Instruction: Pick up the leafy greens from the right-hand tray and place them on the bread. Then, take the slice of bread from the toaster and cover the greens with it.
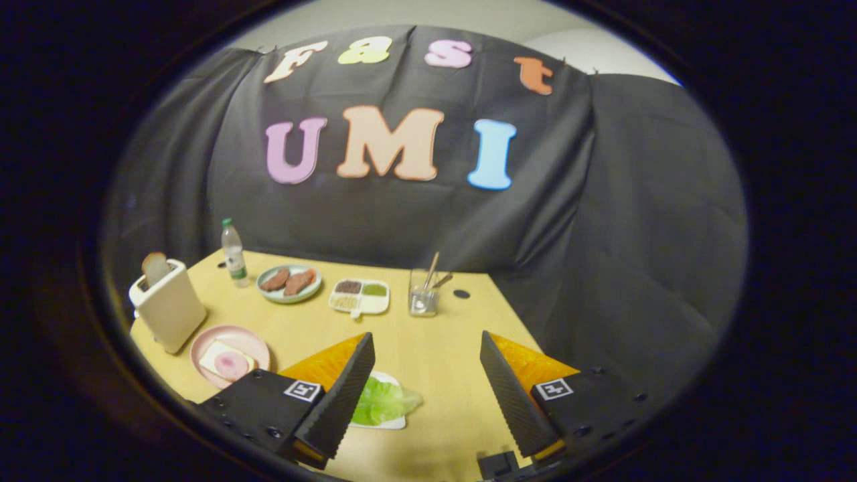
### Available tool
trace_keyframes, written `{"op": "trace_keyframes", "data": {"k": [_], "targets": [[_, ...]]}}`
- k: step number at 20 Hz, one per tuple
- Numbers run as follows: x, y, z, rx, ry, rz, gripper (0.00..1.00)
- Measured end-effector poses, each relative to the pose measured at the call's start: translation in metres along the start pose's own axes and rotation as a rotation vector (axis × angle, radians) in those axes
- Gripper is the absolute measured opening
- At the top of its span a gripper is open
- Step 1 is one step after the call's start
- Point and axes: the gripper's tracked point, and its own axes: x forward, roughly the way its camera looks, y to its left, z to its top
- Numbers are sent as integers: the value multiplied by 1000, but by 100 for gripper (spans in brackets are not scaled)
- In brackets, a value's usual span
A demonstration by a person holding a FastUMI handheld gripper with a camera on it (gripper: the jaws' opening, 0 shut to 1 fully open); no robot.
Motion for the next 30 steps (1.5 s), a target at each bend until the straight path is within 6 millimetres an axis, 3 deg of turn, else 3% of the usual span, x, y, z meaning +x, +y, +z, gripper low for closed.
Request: {"op": "trace_keyframes", "data": {"k": [9,16,22,30], "targets": [[68,7,-115,-116,364,284,100],[107,25,-163,-99,583,426,100],[122,37,-177,20,697,449,94],[121,42,-175,41,744,451,46]]}}
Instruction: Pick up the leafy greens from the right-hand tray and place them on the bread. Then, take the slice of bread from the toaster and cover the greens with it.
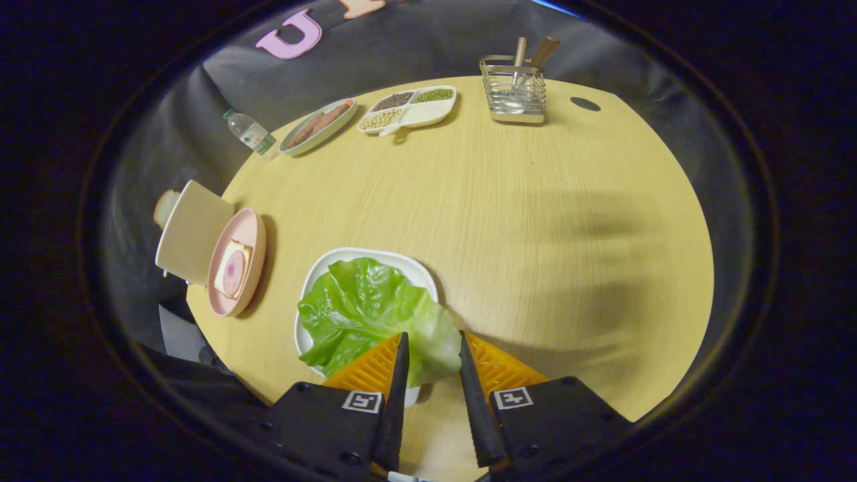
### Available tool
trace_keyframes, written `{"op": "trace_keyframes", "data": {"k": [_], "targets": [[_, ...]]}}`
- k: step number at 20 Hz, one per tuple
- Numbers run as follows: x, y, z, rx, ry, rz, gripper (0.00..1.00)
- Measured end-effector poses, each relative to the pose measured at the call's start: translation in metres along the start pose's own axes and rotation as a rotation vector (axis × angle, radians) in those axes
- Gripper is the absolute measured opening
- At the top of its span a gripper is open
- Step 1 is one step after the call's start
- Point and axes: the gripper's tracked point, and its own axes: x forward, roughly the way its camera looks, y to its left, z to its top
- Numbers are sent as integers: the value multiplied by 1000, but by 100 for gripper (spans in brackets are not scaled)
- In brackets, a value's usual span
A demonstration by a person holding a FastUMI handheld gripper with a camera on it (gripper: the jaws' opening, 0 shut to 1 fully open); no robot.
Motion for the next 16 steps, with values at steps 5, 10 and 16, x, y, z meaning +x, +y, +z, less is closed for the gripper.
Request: {"op": "trace_keyframes", "data": {"k": [5,10,16], "targets": [[-8,6,0,-3,1,-26,18],[-17,14,8,5,-42,-26,6],[-48,41,23,66,-92,26,3]]}}
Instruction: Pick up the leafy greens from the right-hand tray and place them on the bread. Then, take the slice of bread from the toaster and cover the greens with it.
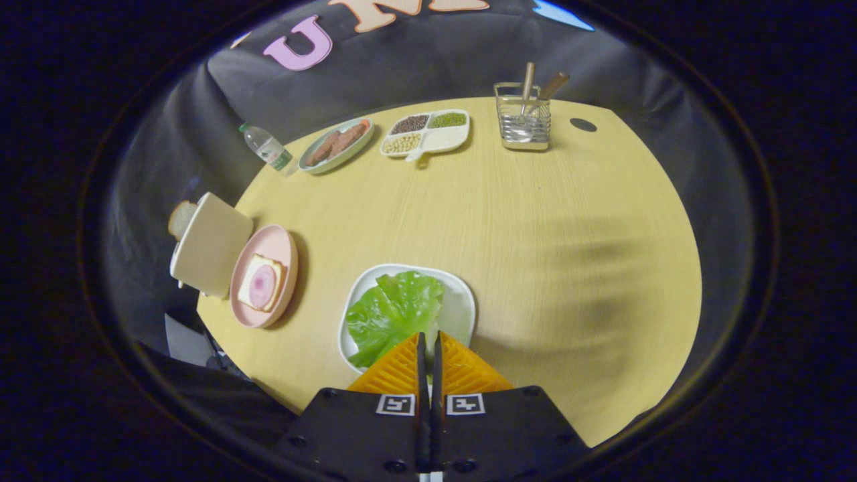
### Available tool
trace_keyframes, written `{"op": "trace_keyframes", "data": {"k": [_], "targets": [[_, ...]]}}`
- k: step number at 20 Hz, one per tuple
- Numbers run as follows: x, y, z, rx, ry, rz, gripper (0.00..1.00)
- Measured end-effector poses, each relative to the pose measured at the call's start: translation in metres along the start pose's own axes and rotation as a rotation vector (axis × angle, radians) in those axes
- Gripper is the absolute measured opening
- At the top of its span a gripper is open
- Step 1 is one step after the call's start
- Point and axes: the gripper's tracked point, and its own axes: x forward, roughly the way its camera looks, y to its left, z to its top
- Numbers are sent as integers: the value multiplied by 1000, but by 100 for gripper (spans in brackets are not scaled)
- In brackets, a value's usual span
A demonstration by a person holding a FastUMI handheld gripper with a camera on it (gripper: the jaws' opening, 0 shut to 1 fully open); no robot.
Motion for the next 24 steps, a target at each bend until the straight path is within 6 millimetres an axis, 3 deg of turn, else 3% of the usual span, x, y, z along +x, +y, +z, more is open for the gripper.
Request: {"op": "trace_keyframes", "data": {"k": [7,12,16,24], "targets": [[-42,60,30,141,-53,137,3],[-59,119,52,163,-82,236,3],[-55,179,56,172,-76,329,3],[-19,295,61,159,-36,468,3]]}}
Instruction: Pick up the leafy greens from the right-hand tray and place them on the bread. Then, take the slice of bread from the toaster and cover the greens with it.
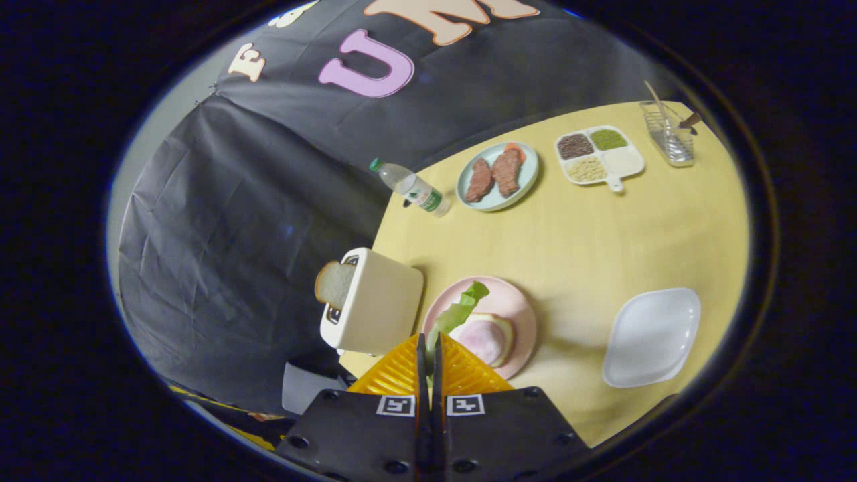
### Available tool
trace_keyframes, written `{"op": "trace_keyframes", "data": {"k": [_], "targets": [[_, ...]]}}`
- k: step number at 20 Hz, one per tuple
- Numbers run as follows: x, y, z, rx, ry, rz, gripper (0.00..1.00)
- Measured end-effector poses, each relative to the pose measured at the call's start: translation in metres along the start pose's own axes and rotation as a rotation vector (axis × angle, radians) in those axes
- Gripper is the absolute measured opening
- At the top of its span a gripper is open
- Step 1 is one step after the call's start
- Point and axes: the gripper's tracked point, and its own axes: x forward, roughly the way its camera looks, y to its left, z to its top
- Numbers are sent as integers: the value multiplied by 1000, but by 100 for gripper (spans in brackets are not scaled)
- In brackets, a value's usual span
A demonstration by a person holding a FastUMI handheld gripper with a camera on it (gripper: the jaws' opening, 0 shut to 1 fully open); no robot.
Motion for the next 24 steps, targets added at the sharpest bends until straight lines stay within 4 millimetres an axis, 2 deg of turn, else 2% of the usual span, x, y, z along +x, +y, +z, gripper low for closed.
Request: {"op": "trace_keyframes", "data": {"k": [2,4,8,14,16,18,24], "targets": [[24,12,-10,10,21,19,3],[45,13,-19,17,43,11,3],[70,-14,-37,7,73,-72,3],[72,-72,-50,-88,84,-287,3],[71,-82,-56,-122,93,-333,3],[73,-82,-59,-141,93,-345,8],[55,-85,-51,-155,59,-405,77]]}}
